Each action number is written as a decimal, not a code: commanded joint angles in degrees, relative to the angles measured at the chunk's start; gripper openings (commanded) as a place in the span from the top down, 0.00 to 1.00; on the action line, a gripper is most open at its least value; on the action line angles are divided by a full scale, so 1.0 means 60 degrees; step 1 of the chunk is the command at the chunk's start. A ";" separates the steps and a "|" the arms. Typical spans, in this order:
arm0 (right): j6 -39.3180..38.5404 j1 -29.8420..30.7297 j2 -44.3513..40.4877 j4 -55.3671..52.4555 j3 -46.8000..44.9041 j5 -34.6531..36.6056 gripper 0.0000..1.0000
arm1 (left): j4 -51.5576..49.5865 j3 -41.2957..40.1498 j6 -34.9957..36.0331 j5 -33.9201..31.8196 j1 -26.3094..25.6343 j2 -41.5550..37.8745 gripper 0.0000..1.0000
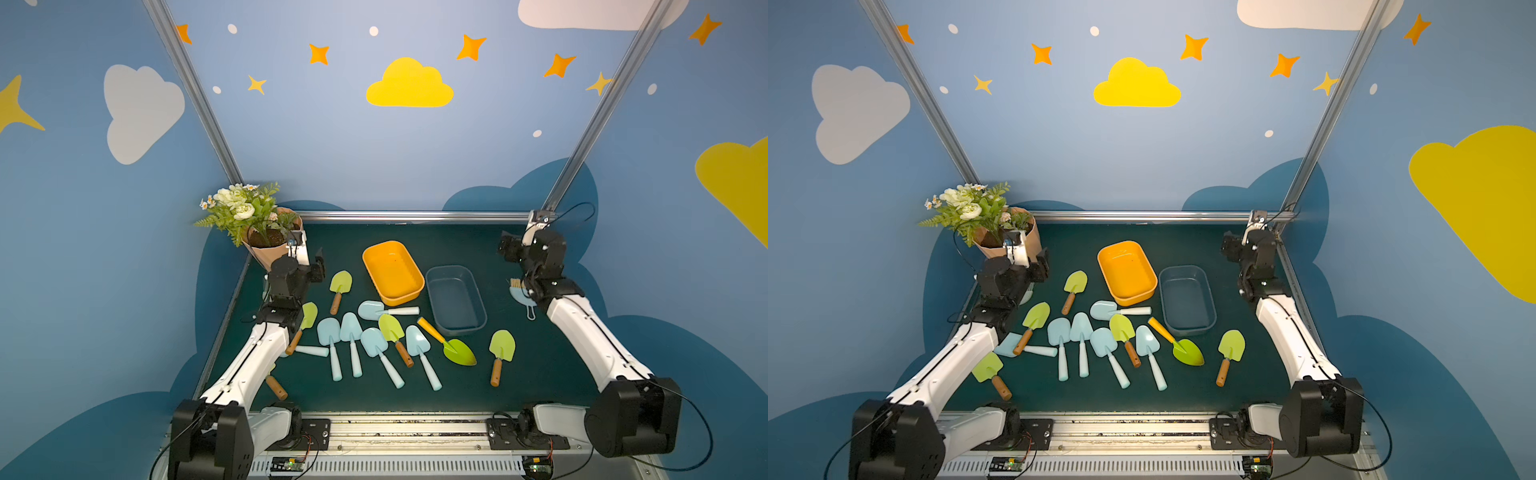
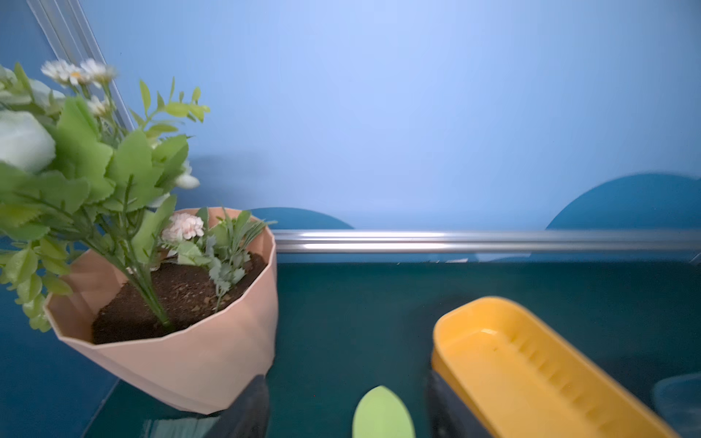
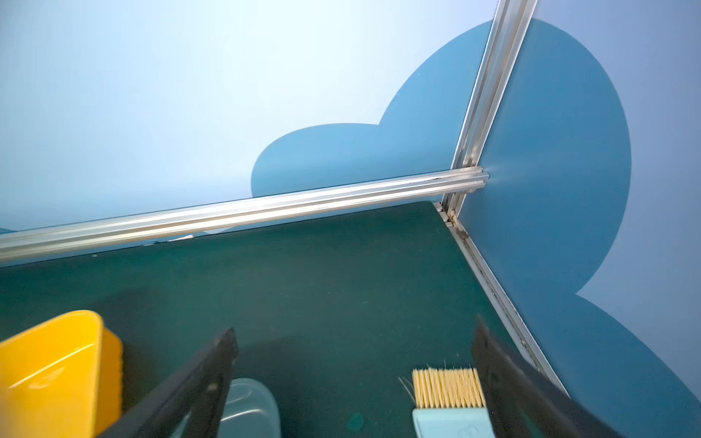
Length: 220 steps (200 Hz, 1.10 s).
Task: Sort the small shovels by color and place them into the storage box
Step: Adjust the storage box at the center of the board.
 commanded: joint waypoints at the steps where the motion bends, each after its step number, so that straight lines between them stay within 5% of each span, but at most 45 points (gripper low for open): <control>1: 0.1057 0.0179 0.0517 -0.5545 0.1335 -0.1531 0.02 | -0.3317 0.0974 -0.0859 -0.0598 -0.1162 0.0019 0.48; 59: 0.1520 0.0298 0.0422 -0.6895 0.1106 -0.3369 0.04 | -0.7153 0.4768 -0.3007 -0.0436 -0.3646 0.3487 0.37; 121: 0.1669 0.0284 0.1424 -0.7675 0.1011 -0.4059 0.04 | -0.8335 0.6302 -0.4829 0.1126 -0.3296 0.6096 0.33; 166: 0.1631 0.0241 0.2237 -0.8209 0.1479 -0.4205 0.04 | -0.9159 0.7525 -0.4891 0.2343 -0.2700 0.7760 0.42; 220: 0.1205 0.0196 0.3332 -0.9020 0.2127 -0.4551 0.06 | -0.9868 0.8260 -0.4536 0.2567 -0.2380 0.8535 0.43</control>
